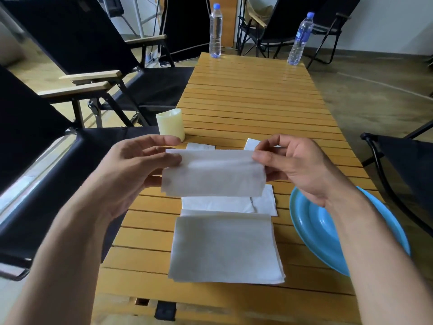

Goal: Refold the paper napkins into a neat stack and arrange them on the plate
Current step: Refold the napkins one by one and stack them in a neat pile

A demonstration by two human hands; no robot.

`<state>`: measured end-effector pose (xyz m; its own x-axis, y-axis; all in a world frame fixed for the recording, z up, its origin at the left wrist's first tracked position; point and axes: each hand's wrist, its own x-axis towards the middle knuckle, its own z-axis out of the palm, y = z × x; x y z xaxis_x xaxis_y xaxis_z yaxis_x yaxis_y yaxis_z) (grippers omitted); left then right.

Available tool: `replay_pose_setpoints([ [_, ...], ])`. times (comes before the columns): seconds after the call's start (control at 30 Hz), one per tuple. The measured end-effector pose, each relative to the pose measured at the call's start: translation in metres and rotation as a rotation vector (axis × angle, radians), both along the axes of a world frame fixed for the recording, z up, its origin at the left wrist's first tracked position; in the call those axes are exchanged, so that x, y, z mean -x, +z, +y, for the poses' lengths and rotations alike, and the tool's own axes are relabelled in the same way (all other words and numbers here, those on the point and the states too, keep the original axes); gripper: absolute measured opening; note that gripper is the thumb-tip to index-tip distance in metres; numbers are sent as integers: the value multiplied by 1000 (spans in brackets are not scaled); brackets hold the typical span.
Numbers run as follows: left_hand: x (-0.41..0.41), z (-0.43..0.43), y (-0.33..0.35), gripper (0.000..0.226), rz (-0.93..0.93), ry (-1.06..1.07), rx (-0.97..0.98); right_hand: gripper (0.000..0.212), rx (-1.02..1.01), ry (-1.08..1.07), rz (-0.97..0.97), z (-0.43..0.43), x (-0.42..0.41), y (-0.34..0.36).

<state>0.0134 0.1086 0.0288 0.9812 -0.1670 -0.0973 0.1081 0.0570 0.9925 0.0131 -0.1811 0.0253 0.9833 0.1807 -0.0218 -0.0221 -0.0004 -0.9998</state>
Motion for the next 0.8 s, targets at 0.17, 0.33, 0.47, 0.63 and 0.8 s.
replay_pose_setpoints([
  [0.17,9,23,9,31,149,-395,-154,19,125,354,204,-19,20,20],
  [0.33,22,14,-2,25,240,-558,-424,28,479,542,343,-21,31,14],
  [0.47,26,6,-7,24,291,-577,-498,30,539,571,375,-20,31,12],
  [0.63,26,1,-9,20,255,-456,-605,35,617,471,366,-15,29,5],
  [0.8,24,-2,-10,28,238,-409,-714,40,697,420,376,-15,27,2],
])
